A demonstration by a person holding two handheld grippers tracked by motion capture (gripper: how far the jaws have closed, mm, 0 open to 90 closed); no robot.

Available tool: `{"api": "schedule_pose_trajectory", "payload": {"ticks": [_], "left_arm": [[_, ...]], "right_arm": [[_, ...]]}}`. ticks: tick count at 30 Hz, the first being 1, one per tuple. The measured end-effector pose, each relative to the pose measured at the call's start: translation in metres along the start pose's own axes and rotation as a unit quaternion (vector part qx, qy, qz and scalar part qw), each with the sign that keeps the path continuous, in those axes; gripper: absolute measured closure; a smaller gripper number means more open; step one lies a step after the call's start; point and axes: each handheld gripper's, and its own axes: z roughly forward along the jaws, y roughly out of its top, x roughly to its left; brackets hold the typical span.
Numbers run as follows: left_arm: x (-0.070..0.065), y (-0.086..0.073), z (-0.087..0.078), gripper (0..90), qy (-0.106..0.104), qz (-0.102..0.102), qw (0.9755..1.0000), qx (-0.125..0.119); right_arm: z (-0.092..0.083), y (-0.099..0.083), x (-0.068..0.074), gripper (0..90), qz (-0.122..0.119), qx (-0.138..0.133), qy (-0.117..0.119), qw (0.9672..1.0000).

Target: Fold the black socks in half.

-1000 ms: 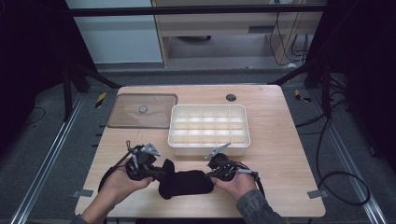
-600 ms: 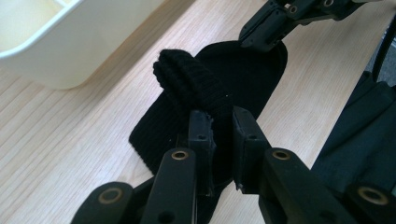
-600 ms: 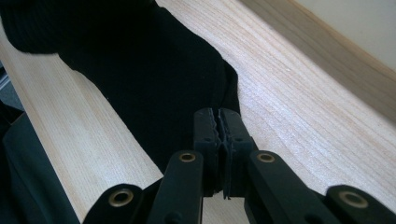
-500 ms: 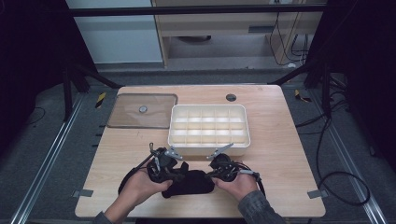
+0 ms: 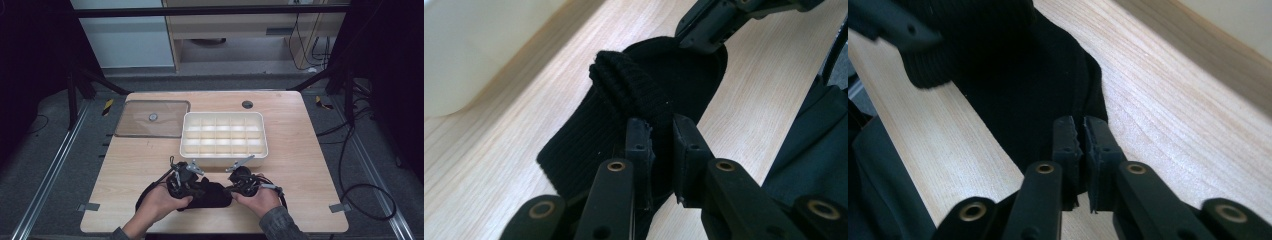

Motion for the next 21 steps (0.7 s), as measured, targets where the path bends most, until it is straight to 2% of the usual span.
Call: {"api": "schedule_pose_trajectory", "payload": {"ticks": [4,8,10,14,21], "left_arm": [[-0.004,0.003,0.006,79.1,-0.007,0.003,1.0,0.0],[-0.008,0.005,0.01,79.1,-0.01,0.008,0.9999,0.003],[-0.011,0.006,0.016,79.0,-0.023,0.006,0.9997,-0.002],[-0.012,0.005,0.023,78.9,-0.009,0.012,0.9999,0.007],[-0.009,0.006,0.035,78.7,-0.003,-0.003,1.0,0.002]], "right_arm": [[0.002,-0.004,-0.002,86.7,0.006,-0.004,0.011,0.9999],[0.001,-0.005,-0.003,86.7,0.006,-0.007,0.012,0.9999],[0.002,-0.005,-0.004,86.7,0.007,-0.007,0.014,0.9999],[0.003,-0.006,-0.004,86.6,0.01,-0.008,0.016,0.9998],[0.003,-0.007,-0.004,86.4,0.01,-0.01,0.016,0.9998]]}}
